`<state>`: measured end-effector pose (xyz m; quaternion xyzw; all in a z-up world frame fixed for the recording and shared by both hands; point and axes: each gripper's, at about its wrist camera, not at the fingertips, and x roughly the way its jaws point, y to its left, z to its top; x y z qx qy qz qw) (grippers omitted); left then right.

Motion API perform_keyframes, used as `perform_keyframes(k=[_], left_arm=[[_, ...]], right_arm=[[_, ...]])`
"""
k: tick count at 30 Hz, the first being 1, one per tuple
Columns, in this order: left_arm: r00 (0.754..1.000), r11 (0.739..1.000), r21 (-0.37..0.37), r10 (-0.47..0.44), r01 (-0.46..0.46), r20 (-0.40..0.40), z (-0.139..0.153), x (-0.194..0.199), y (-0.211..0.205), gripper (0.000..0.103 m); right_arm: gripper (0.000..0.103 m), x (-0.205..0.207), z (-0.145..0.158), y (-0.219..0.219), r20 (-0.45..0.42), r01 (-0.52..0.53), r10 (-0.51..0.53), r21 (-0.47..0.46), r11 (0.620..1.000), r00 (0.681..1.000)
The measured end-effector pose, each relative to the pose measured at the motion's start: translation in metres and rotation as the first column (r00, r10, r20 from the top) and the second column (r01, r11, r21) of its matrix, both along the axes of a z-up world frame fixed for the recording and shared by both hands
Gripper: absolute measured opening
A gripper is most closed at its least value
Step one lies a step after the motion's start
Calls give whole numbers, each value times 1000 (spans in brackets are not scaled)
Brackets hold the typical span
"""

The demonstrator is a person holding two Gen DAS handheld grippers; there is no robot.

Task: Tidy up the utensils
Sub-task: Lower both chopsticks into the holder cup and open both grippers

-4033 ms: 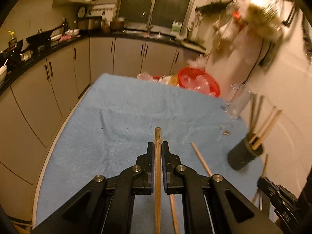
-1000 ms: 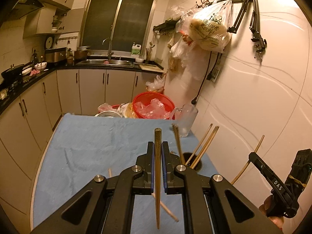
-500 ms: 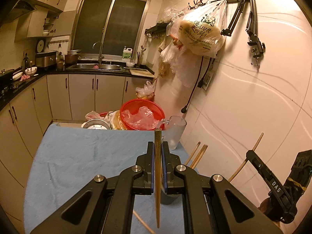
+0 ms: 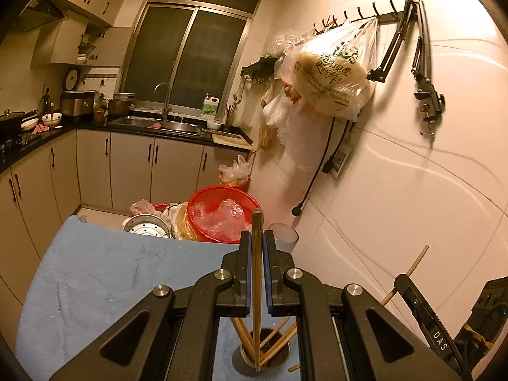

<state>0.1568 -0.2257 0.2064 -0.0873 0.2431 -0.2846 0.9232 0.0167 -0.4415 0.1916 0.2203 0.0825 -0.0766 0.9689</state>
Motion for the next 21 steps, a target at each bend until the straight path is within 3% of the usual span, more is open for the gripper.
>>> perform_keyframes(k=[14, 21], left_arm=[[1000, 1000, 7, -22, 22, -19, -38, 24, -25, 7], [998, 997, 68, -45, 48, -38, -65, 21, -33, 7]], right_arm=[[7, 40, -27, -1, -46, 15, -16, -33, 999, 999], [7, 50, -45, 3, -100, 1, -6, -56, 998, 995]])
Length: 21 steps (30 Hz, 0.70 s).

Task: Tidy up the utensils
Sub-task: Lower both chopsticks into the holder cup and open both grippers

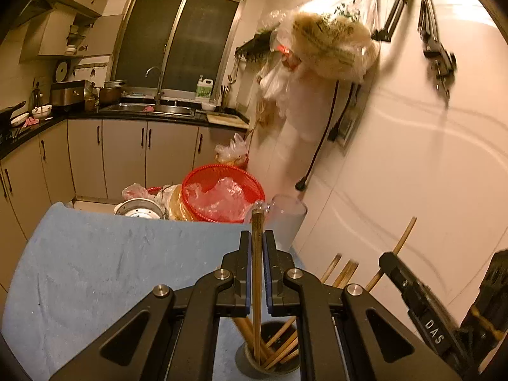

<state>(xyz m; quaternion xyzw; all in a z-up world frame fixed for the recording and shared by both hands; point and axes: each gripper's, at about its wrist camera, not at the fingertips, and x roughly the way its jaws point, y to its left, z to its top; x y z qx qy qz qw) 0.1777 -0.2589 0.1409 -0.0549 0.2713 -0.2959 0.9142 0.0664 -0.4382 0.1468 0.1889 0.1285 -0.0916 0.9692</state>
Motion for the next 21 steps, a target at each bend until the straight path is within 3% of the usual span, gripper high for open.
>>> perform_keyframes(k=[9, 21], left_arm=[[1000, 998, 62, -4, 5, -27, -26, -4, -4, 8], [1000, 994, 112, -1, 3, -22, -37, -5, -13, 9]], right_arm=[[7, 5, -28, -2, -82, -27, 30, 41, 999, 996], [7, 14, -50, -7, -143, -42, 55, 90, 995, 988]])
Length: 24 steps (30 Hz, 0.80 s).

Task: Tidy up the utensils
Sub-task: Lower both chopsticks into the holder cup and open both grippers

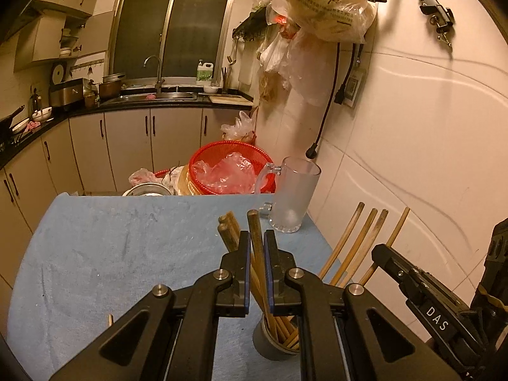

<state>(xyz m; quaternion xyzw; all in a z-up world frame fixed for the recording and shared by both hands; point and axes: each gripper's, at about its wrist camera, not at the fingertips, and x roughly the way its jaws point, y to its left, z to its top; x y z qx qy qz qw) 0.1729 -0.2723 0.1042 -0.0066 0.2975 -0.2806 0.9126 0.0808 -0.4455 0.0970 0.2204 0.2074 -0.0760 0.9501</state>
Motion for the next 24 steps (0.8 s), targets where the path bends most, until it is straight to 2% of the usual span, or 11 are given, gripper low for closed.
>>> perform_keyframes(k=[11, 24], left_arm=[[1000, 1000, 25, 3, -4, 23, 0, -4, -5, 9], [1000, 1000, 28, 3, -4, 14, 0, -1, -7, 9]], right_arm=[[7, 3, -6, 0, -18, -7, 7, 3, 1000, 1000], [9, 5, -9, -1, -26, -24, 24, 9, 1000, 999]])
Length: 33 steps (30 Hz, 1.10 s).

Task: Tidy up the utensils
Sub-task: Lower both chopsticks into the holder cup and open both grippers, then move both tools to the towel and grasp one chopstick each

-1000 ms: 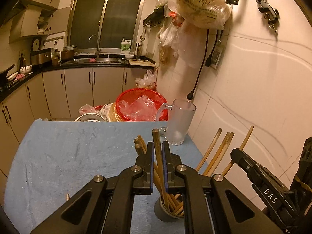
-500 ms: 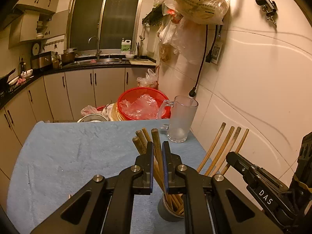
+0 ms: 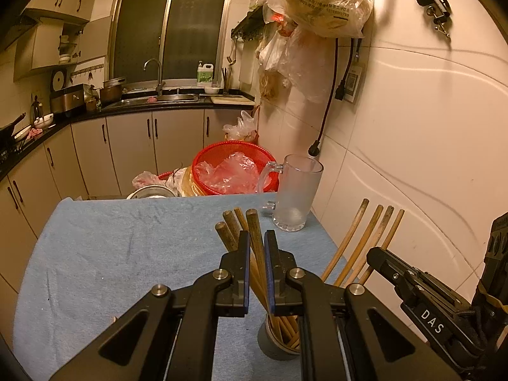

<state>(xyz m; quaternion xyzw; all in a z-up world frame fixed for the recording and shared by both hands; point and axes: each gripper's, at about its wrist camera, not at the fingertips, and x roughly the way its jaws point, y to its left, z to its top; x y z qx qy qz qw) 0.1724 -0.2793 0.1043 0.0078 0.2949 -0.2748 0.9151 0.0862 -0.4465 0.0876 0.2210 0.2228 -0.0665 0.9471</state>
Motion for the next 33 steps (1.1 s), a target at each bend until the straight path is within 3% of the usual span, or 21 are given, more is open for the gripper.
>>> perform_keyframes(k=[9, 13, 19, 23, 25, 27, 29, 33], left_arm=[[1000, 1000, -20, -2, 2, 10, 12, -7, 11, 10], [1000, 999, -39, 0, 1, 19, 21, -17, 23, 25], [999, 998, -57, 16, -15, 29, 27, -34, 54, 25], [999, 997, -65, 49, -48, 10, 22, -44, 90, 42], [997, 996, -43, 77, -78, -7, 12, -48, 111, 42], [991, 993, -17, 120, -121, -51, -8, -49, 142, 42], [977, 986, 9, 167, -167, -131, -31, -42, 172, 42], [914, 957, 49, 287, -285, -287, -77, -24, 227, 42]], right_arm=[[9, -23, 24, 5, 76, 4, -4, 0, 1000, 997], [12, -39, 39, 12, 100, 5, -6, 5, 1000, 995], [12, -63, 49, 34, 116, -24, 24, -1, 1000, 993], [14, -75, 46, 53, 101, -56, 56, 5, 998, 993], [20, -77, 40, 64, 78, -87, 87, 2, 996, 993], [29, -76, 33, 78, 44, -126, 126, -15, 992, 991], [29, -73, 24, 94, 3, -179, 179, -33, 983, 984], [29, -48, 1, 126, -111, -304, 299, -35, 952, 948]])
